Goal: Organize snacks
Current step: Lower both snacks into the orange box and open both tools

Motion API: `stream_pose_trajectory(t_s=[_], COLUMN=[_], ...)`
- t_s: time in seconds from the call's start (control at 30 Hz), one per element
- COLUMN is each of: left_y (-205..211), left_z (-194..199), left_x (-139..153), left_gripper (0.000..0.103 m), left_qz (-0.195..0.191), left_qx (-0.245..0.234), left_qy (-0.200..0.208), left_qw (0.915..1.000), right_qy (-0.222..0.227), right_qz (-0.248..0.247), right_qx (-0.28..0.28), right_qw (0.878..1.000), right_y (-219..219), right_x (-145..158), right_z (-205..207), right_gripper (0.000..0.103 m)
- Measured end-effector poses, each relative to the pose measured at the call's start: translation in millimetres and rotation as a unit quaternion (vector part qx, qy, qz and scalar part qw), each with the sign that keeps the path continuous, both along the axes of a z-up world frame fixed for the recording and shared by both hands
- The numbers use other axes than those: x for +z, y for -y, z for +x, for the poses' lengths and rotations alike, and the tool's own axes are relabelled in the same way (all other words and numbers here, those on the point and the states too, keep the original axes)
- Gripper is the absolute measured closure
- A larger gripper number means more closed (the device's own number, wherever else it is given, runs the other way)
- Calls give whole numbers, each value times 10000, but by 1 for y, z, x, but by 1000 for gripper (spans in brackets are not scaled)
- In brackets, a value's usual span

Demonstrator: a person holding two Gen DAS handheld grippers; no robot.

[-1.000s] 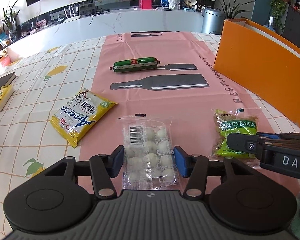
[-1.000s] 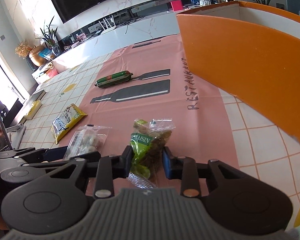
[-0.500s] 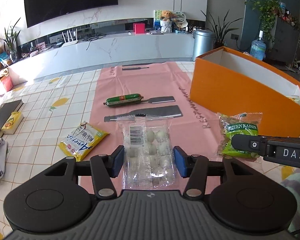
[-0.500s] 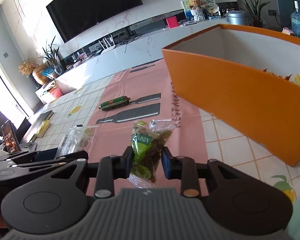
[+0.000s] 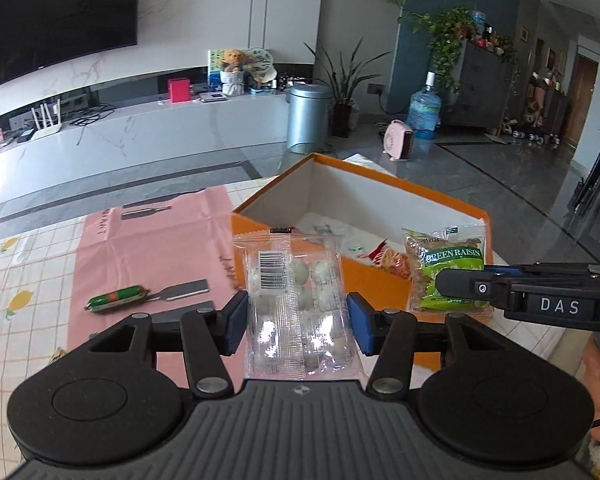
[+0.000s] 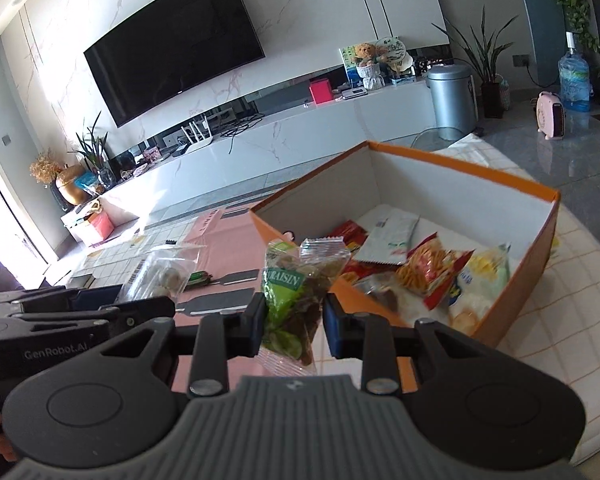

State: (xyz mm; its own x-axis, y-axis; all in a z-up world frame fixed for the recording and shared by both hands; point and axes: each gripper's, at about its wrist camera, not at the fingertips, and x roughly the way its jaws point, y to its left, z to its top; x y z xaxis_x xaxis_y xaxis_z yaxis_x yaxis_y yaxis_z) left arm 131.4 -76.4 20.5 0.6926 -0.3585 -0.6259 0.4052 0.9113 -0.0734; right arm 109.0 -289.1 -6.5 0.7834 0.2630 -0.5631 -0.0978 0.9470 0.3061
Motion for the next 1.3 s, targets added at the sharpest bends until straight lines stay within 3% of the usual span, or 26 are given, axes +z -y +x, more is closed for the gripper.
stream_pose_trajectory(t_s=[0.27,0.5,0.67,0.93,1.3], left_y=[53,91,111,129,134], left_z=[61,109,147,175,192], left_x=[9,-7,-25,-54,-87], left_gripper=[43,43,43,43,43], left_qz=[170,519,691,1287,1476], left_qx=[-574,-795,-845,-930,-840], left_qy=[-397,-789,-1140,-1365,-1678], left_qw=[9974,9924,9875,9778,9711], right_qy=[-261,-760,-1151,-1659,-2134], right_qz=[-733,-1212,-1108,-814,-977], right_qx=[-157,-131,-126,-166,-263], right_qw=[9968,9896,9871,9826,9717], right_y=[50,78,91,90,83], right_x=[21,4,-14,-35,-61], right_z=[48,101,140,179,205], right_gripper=[75,75,75,75,74])
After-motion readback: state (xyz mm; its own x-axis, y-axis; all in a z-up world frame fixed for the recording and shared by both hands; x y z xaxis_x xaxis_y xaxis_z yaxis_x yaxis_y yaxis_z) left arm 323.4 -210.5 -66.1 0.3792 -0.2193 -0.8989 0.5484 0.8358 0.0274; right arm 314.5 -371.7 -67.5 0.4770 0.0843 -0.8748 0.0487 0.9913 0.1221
